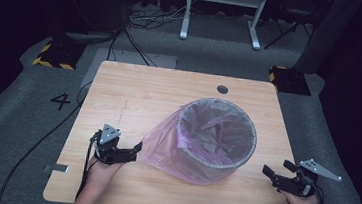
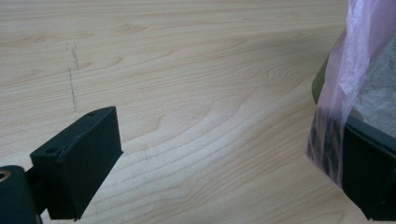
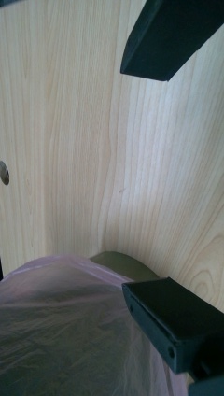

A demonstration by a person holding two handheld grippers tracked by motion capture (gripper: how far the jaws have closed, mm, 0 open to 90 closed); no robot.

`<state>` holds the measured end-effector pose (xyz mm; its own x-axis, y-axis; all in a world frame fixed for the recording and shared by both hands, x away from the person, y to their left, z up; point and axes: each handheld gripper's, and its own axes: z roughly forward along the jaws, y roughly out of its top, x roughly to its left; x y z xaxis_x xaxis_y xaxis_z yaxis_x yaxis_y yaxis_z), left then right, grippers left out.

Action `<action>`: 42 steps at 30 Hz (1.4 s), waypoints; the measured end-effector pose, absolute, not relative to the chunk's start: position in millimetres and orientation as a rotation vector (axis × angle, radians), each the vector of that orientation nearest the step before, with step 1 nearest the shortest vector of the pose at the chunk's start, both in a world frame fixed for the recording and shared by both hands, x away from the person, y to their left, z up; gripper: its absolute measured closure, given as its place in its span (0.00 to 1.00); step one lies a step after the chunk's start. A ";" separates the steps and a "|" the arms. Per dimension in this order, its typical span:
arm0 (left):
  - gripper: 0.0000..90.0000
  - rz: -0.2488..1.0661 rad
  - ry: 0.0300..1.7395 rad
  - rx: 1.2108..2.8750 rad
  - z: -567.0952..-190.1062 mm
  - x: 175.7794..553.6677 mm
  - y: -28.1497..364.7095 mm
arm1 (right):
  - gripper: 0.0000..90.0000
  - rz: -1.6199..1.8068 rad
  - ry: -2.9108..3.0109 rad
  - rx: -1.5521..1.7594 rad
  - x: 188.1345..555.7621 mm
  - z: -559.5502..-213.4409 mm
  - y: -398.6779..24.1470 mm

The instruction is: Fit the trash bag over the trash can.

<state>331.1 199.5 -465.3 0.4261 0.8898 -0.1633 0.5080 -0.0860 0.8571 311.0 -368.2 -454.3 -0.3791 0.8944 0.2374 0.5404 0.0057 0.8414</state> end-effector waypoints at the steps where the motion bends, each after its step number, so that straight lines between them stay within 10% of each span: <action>1: 0.03 0.503 1.215 1.729 -464.9 329.6 201.5 | 0.00 1.325 1.915 1.478 309.1 -453.2 -369.9; 9: 0.00 0.236 1.112 1.529 -464.0 324.4 223.1 | 0.00 1.346 1.883 1.497 298.8 -451.8 -376.8; 19: 0.00 0.207 1.021 1.573 -450.0 331.0 188.2 | 0.00 1.353 1.903 1.501 299.1 -456.1 -375.6; 42: 0.00 0.500 1.277 1.660 -476.6 293.9 266.0 | 0.00 1.318 1.849 1.542 285.4 -461.4 -393.2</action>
